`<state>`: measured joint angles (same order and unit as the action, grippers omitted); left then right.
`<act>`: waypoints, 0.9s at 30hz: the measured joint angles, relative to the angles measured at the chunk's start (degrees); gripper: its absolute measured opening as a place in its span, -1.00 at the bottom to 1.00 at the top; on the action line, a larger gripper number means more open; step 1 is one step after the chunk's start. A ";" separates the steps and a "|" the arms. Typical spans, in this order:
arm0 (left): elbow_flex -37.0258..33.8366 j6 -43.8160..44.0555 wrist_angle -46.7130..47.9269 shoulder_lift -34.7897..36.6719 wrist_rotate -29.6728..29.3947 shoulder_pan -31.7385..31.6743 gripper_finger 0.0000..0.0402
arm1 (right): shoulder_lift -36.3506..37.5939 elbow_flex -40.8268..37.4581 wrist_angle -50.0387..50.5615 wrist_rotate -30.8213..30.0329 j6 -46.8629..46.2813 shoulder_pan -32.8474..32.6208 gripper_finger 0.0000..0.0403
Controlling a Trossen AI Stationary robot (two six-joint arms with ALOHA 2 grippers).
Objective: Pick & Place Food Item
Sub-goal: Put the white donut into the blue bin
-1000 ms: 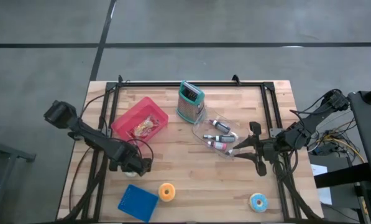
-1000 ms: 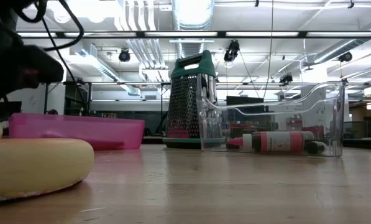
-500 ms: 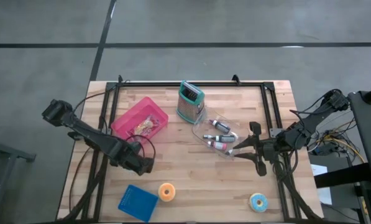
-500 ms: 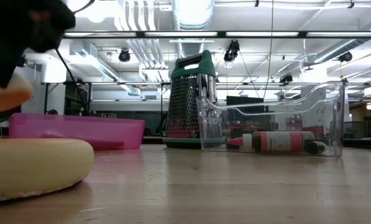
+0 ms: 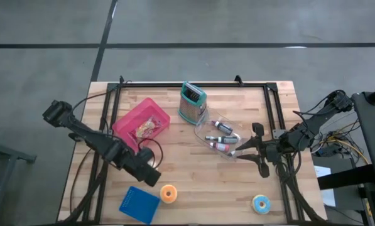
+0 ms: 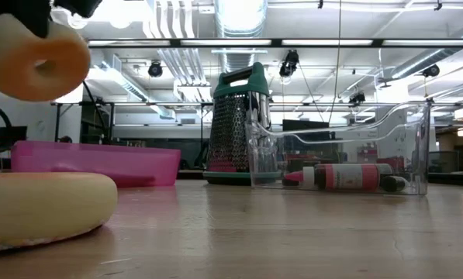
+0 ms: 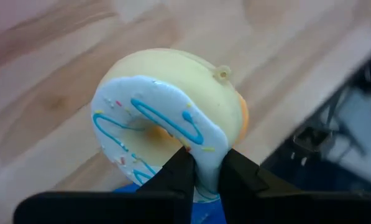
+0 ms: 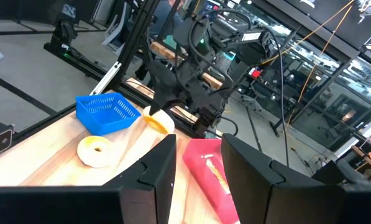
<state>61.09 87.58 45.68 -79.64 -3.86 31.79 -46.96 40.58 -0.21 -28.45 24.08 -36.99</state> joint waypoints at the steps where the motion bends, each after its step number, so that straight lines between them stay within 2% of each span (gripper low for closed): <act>1: -0.10 -3.65 -0.46 0.00 0.58 0.32 -0.70 | -0.02 0.00 0.00 0.02 0.00 0.01 -0.39; 5: -0.27 -15.44 -2.16 -0.02 7.14 1.80 -0.70 | -0.02 0.00 0.00 0.02 -0.02 0.00 -0.39; 7: -0.27 -17.07 -2.92 -0.02 11.67 2.67 -0.70 | -0.01 0.00 0.00 0.01 0.00 0.02 -0.39; 9: -0.27 -16.84 -4.30 -0.02 13.83 3.80 -0.70 | 0.00 0.00 0.00 0.02 0.00 0.00 -0.39; 16: -0.29 -14.64 -9.04 -0.02 13.67 7.26 -0.70 | -0.02 0.00 0.00 0.01 0.00 0.01 -0.39; 27: -0.40 -8.33 -9.13 -1.21 9.84 13.85 -0.70 | -0.02 0.00 0.00 0.02 0.00 0.01 -0.39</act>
<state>60.69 79.24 36.55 -80.85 5.97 45.65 -46.98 40.58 -0.21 -28.42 24.07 -36.98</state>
